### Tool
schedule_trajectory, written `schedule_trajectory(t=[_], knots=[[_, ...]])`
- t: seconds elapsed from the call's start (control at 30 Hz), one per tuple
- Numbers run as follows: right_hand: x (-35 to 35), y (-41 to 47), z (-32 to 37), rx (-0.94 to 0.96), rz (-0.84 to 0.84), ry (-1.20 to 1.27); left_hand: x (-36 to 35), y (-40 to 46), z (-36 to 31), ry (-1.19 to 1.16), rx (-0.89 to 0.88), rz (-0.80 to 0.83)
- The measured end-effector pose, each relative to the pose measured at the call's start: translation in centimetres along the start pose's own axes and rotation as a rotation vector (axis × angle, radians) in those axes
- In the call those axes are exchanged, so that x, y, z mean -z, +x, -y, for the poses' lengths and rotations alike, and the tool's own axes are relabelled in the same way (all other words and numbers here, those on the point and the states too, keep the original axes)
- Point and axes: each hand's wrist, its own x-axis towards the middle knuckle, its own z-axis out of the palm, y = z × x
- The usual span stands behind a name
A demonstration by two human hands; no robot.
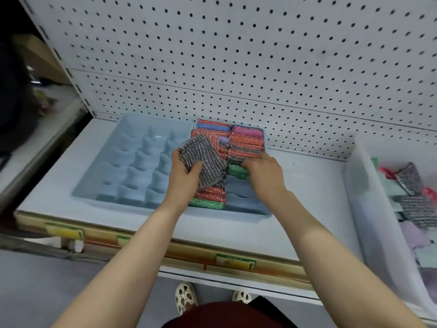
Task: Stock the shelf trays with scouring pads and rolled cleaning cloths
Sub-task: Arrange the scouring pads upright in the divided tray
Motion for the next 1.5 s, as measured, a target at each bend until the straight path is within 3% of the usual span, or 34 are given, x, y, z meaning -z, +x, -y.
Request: schedule_trajectory(t=[0.07, 0.2, 0.3, 0.4, 0.47, 0.6, 0.73, 0.9, 1.03, 1.13, 1.2, 1.27, 1.37, 1.5], knots=[[1.6, 0.1, 0.2, -0.098, 0.054, 0.323, 0.2, 0.0, -0.3, -0.123, 0.056, -0.019], [4.9, 0.3, 1.4, -0.284, 0.119, 1.215, -0.4, -1.0, -1.2, -0.305, 0.128, 0.04], [5.6, 0.1, 1.5, -0.364, 0.187, 1.518, -1.3, -1.7, -1.4, -0.294, 0.114, 0.063], [5.8, -0.7, -0.7, -0.365, 0.046, 1.473, -1.1, -1.4, -1.2, -0.276, 0.082, -0.049], [6.0, -1.7, -2.4, -0.247, 0.009, 1.214, -0.5, -1.2, -1.0, -0.258, 0.055, -0.122], [6.0, -3.3, -3.2, -0.07, 0.099, 0.665, -0.5, -1.3, -0.3, -0.172, -0.005, -0.165], [5.4, -2.8, -1.3, 0.061, 0.05, 0.228, -1.3, -1.8, 0.2, -0.067, -0.059, -0.144], [2.3, -2.3, 1.4, 0.166, 0.102, -0.024, -1.4, -1.8, 0.3, 0.039, -0.082, -0.136], [0.2, -2.3, 0.6, 0.07, -0.031, 0.135, -0.9, -1.8, 0.4, 0.047, -0.063, -0.118], [2.1, -2.0, 0.6, -0.109, -0.11, 0.673, -0.7, -1.9, 0.2, -0.001, -0.055, -0.096], [3.9, -1.4, 1.0, -0.217, 0.017, 1.063, -1.2, -2.0, -0.3, -0.031, -0.058, -0.039], [4.4, -1.1, 0.9, -0.242, 0.136, 1.247, -1.9, -2.1, -0.7, -0.049, -0.07, 0.022], [5.1, -1.2, 0.1, -0.278, 0.129, 1.291, -2.2, -2.0, -1.1, -0.017, -0.119, -0.029], [5.6, -2.7, -2.1, -0.26, 0.057, 1.074, -1.1, -1.6, -0.7, -0.027, -0.124, -0.196]])
